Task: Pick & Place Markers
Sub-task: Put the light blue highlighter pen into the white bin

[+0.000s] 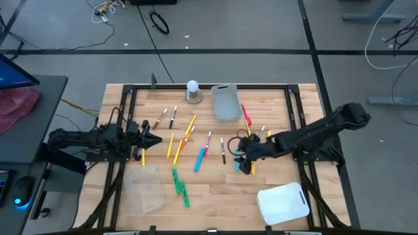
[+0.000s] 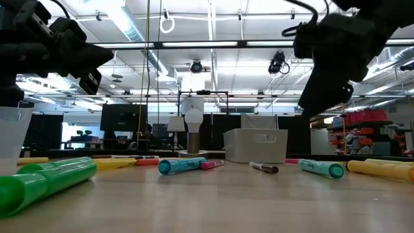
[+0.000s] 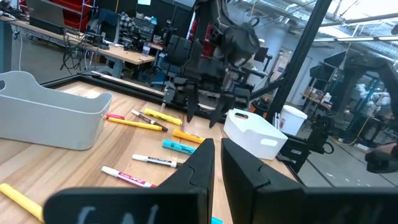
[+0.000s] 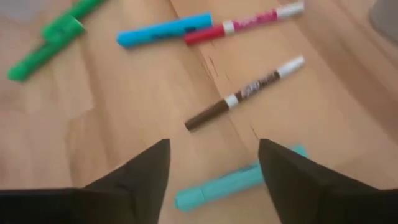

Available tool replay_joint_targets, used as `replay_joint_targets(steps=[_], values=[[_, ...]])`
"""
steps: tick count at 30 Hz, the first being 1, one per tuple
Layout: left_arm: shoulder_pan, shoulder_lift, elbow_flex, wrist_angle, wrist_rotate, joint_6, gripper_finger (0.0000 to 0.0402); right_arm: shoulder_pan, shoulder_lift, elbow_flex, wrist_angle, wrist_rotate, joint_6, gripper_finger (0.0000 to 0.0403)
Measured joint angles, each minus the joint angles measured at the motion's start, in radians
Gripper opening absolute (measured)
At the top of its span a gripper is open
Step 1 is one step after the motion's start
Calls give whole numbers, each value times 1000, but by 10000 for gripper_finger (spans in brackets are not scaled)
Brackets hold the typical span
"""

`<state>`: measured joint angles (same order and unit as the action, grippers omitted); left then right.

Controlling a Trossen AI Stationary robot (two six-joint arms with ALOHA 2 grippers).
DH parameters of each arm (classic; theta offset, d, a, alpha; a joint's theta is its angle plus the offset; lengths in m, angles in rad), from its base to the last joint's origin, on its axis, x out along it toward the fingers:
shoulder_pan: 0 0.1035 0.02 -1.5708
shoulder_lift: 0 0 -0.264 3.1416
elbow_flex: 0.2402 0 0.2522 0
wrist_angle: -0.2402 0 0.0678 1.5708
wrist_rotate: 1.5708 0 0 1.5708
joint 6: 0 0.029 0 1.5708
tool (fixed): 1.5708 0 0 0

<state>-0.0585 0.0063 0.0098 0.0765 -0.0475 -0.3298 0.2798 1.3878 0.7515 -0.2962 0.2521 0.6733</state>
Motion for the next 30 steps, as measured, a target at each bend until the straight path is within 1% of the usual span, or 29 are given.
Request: replay_joint_targets(steps=[3, 6, 11, 21, 26, 30], values=[[0, 0, 0, 0, 0, 0, 34, -5, 57, 38, -89, 5, 87, 275], [0, 0, 0, 0, 0, 0, 34, -10, 105, 72, -179, 30, 201, 277], [0, 0, 0, 0, 0, 0, 34, -10, 176, 76, -189, 46, 313, 267], [0, 0, 0, 0, 0, 0, 34, -7, 276, 76, -126, 55, 364, 244], [0, 0, 0, 0, 0, 0, 34, 0, 310, 77, -99, 61, 365, 235], [0, 0, 0, 0, 0, 0, 34, 4, 326, 80, -100, 73, 365, 218]])
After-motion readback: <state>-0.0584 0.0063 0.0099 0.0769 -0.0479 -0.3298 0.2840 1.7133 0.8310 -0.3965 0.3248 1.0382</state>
